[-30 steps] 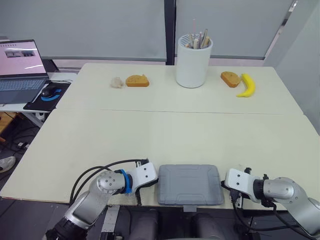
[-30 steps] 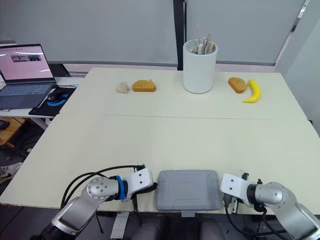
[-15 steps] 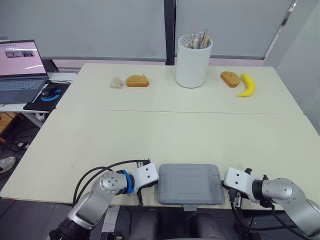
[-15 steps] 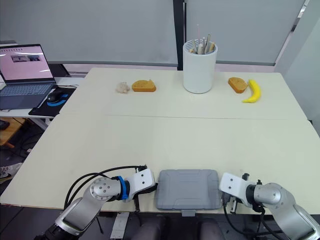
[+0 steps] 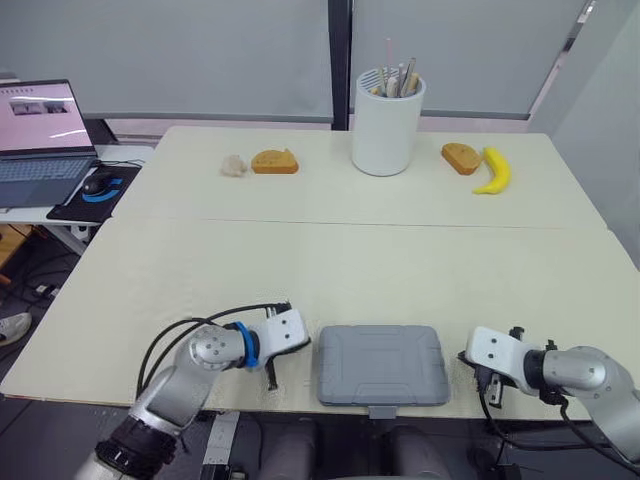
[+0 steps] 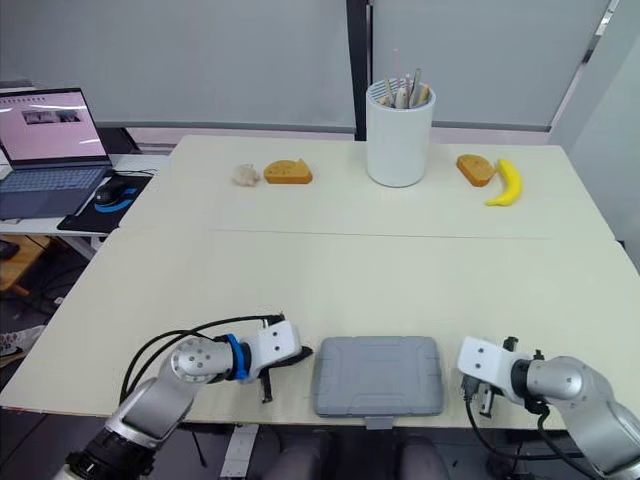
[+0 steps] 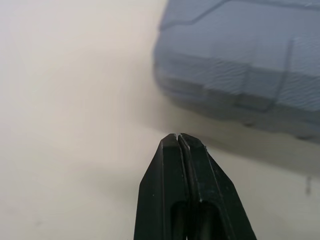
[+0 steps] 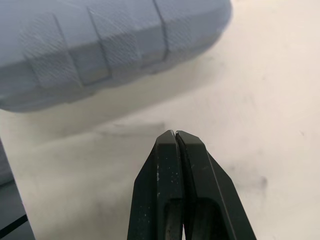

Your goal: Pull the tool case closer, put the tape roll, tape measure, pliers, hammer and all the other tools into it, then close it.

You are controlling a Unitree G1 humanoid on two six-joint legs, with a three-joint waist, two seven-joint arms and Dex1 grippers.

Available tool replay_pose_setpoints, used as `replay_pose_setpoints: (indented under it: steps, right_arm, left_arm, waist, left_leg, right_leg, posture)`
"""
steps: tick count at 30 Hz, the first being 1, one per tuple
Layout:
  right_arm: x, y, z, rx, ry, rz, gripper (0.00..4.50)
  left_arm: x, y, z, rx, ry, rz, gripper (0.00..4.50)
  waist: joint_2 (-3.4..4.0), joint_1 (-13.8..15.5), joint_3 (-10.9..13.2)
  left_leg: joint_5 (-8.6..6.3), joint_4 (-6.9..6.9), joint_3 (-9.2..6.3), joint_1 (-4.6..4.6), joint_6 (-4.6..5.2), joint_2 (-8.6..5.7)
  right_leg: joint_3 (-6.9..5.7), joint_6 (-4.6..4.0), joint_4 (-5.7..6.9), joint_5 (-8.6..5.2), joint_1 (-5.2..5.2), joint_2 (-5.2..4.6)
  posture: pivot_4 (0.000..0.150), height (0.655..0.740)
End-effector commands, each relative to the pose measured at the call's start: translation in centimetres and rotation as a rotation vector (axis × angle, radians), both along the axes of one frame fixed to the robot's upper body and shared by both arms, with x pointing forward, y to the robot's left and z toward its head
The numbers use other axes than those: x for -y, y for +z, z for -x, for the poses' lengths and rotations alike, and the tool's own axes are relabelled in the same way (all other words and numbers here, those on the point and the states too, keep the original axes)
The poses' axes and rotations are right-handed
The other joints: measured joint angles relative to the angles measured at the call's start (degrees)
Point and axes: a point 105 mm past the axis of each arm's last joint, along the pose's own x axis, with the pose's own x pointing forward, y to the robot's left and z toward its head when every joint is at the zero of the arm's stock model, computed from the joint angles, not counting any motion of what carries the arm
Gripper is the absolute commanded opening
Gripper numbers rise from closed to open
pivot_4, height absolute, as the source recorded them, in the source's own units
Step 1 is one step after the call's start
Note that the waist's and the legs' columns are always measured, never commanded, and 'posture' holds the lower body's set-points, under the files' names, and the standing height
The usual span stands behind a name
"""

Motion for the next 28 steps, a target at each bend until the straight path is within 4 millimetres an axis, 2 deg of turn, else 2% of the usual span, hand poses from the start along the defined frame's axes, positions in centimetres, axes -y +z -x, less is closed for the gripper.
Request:
replay_pose_setpoints:
  steps: [1,4,8,12,16,18,25,28]
  right_arm:
    - [1.5,3.1,-1.4,0.100,-0.006,-0.028,0.01]
    - [2.1,5.7,-2.0,0.153,-0.024,-0.135,0.60]
    - [3.1,8.0,-3.2,0.249,-0.059,-0.227,1.55]
    - [4.1,9.2,-4.5,0.335,-0.103,-0.259,2.58]
    - [4.4,10.2,-5.7,0.397,-0.154,-0.315,3.82]
    - [4.6,10.3,-5.9,0.411,-0.165,-0.313,4.49]
    - [5.1,10.2,-6.6,0.466,-0.218,-0.296,4.49]
    - [5.1,10.3,-6.8,0.476,-0.218,-0.285,4.49]
  left_arm:
    - [-2.6,2.6,-0.8,0.044,0.051,0.100,0.00]
    - [-5.7,4.9,-1.4,0.070,0.118,0.192,0.58]
    - [-9.5,6.7,-2.6,0.115,0.224,0.247,1.89]
    - [-11.5,7.5,-3.5,0.158,0.284,0.264,3.17]
    - [-12.2,8.0,-4.8,0.222,0.332,0.267,4.49]
    - [-12.1,8.4,-5.2,0.239,0.344,0.285,4.50]
    - [-12.4,7.8,-6.4,0.266,0.391,0.201,4.50]
    - [-12.7,8.1,-6.9,0.291,0.404,0.191,4.50]
  waist:
    - [0.00,-0.1,0.0]
    - [-0.02,-0.1,0.0]
    - [-0.01,0.0,0.0]
    - [-0.03,-0.1,0.0]
    - [-0.02,-0.1,0.0]
    - [-0.02,-0.1,0.0]
    - [-0.02,-0.1,0.0]
    - [-0.01,-0.2,0.0]
  left_leg:
    - [0.00,0.00,0.02,-0.01,0.00,0.00]
    - [0.00,0.00,0.00,0.00,0.00,0.03]
    - [0.00,0.01,-0.02,0.03,0.00,0.03]
    - [0.00,0.02,0.01,0.02,0.00,-0.04]
    - [0.01,0.02,-0.01,0.02,-0.01,-0.02]
    - [0.01,0.02,-0.01,0.02,-0.01,-0.02]
    - [0.01,0.02,0.01,0.02,-0.01,-0.04]
    - [0.02,0.02,0.01,0.02,-0.02,-0.03]
  right_leg:
    - [0.01,0.00,0.00,0.00,-0.01,0.00]
    - [-0.01,-0.01,0.00,0.01,-0.02,0.00]
    - [-0.04,-0.01,0.00,0.01,0.02,0.01]
    - [0.00,-0.01,-0.01,0.01,0.02,-0.04]
    - [-0.01,-0.01,0.02,0.03,0.01,-0.03]
    - [0.00,-0.02,0.04,0.03,0.01,-0.03]
    - [0.03,-0.03,0.06,0.04,-0.01,-0.03]
    - [0.04,-0.03,0.10,0.04,-0.03,-0.02]
  posture:
    - [0.150,0.7400]
    - [0.150,0.7400]
    - [0.150,0.7400]
    - [0.150,0.7400]
    - [0.150,0.7400]
    - [0.150,0.7400]
    - [0.150,0.7400]
    - [0.150,0.7400]
